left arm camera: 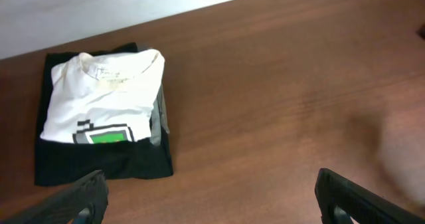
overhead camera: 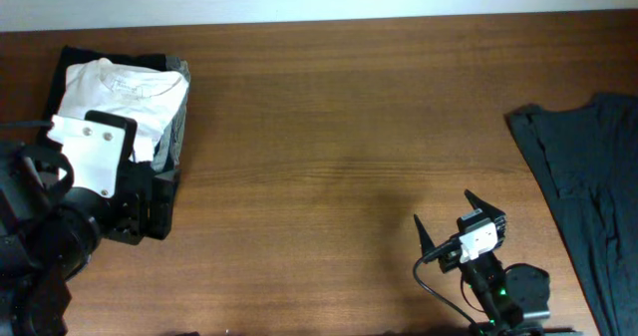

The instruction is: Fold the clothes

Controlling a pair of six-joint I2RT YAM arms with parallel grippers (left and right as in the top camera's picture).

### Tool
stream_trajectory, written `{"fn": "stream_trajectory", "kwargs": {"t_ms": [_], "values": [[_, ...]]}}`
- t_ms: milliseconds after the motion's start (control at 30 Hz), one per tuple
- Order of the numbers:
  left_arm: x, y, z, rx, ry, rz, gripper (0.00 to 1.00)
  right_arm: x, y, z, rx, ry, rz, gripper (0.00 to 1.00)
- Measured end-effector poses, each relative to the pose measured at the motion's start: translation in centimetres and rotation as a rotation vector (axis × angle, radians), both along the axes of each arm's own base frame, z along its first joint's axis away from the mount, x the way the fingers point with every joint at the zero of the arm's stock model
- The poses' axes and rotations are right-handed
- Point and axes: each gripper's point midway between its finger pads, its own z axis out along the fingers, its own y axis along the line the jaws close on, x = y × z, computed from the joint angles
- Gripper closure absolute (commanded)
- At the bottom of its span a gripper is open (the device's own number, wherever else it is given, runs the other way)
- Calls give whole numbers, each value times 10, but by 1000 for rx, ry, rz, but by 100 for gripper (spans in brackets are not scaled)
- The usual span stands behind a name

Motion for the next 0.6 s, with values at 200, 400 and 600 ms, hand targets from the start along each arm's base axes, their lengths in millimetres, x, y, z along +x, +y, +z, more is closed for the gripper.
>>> {"fn": "stream_trajectory", "kwargs": {"t_ms": [200,400,600], "values": [[0,0,0,0,0,1,1,2,0,2,53,-13,-8,1],[-1,0,-1,-1,6,1,1,2,0,2,58,-10,-9,1],[-3,0,-4,-3,20,1,1,2,0,2,58,-11,-9,1]]}}
